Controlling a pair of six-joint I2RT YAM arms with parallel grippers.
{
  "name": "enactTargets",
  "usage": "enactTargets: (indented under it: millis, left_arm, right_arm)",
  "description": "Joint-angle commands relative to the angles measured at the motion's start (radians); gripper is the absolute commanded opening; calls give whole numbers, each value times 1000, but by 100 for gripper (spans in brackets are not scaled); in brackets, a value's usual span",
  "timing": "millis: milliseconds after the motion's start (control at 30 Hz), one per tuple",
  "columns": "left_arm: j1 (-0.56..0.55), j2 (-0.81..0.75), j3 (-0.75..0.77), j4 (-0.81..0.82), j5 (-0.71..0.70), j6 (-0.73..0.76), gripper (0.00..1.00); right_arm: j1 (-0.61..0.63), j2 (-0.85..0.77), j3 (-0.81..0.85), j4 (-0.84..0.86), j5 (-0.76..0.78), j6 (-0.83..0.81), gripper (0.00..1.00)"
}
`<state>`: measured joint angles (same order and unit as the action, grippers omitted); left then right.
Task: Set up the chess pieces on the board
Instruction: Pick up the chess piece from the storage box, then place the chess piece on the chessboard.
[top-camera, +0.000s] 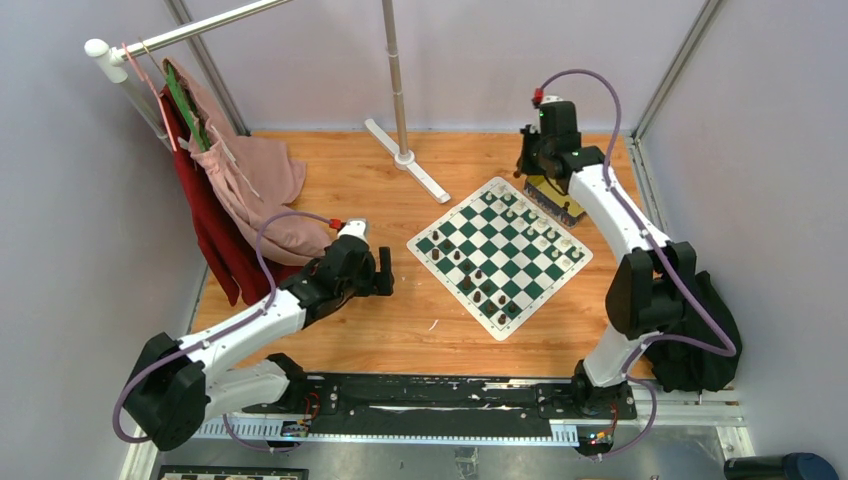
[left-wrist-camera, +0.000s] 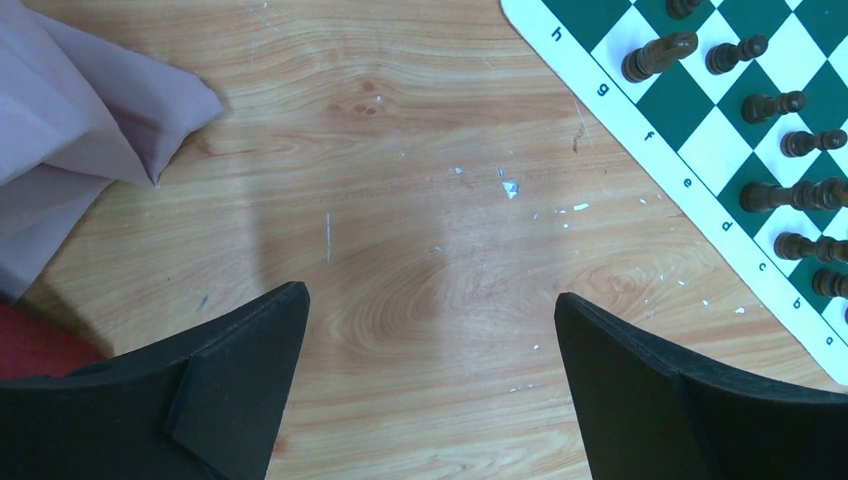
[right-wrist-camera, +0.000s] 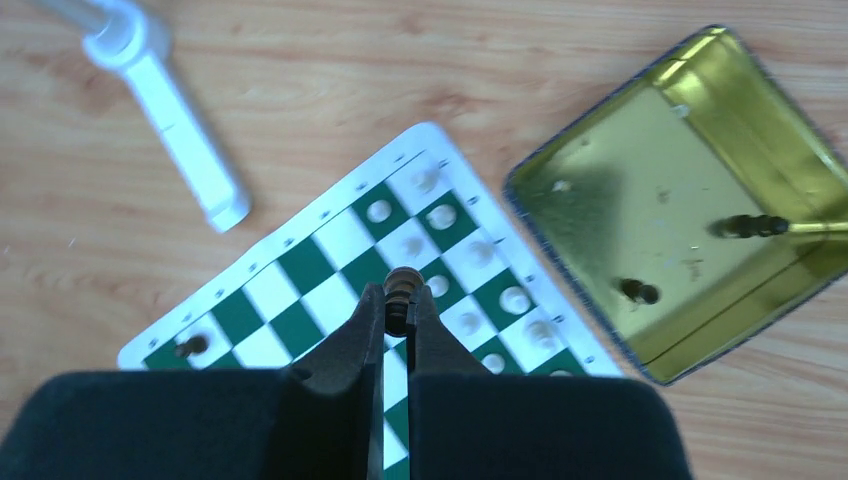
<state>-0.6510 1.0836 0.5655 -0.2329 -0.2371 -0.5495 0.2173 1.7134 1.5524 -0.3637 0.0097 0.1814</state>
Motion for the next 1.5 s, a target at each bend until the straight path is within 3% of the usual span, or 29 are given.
enactTargets:
  millis: [0, 367, 700, 1033, 1467]
  left_arm:
    - [1, -51, -31, -26, -18, 3, 100]
    - [2, -162, -56, -80, -3, 12, 100]
    - [2, -226, -77, -111, 11, 17, 100]
    - [2, -232, -85, -105, 19, 17, 100]
    - [2, -205, -90, -84, 12, 23, 100]
  right_arm:
    - [112, -74, -63, -83, 49, -31, 0]
    - [364, -225, -202, -138, 99, 14, 0]
    - [538, -264, -305, -142, 148, 79, 0]
    - [605, -212, -336, -129, 140, 100, 0]
    - [607, -145, -395, -27, 108, 57, 0]
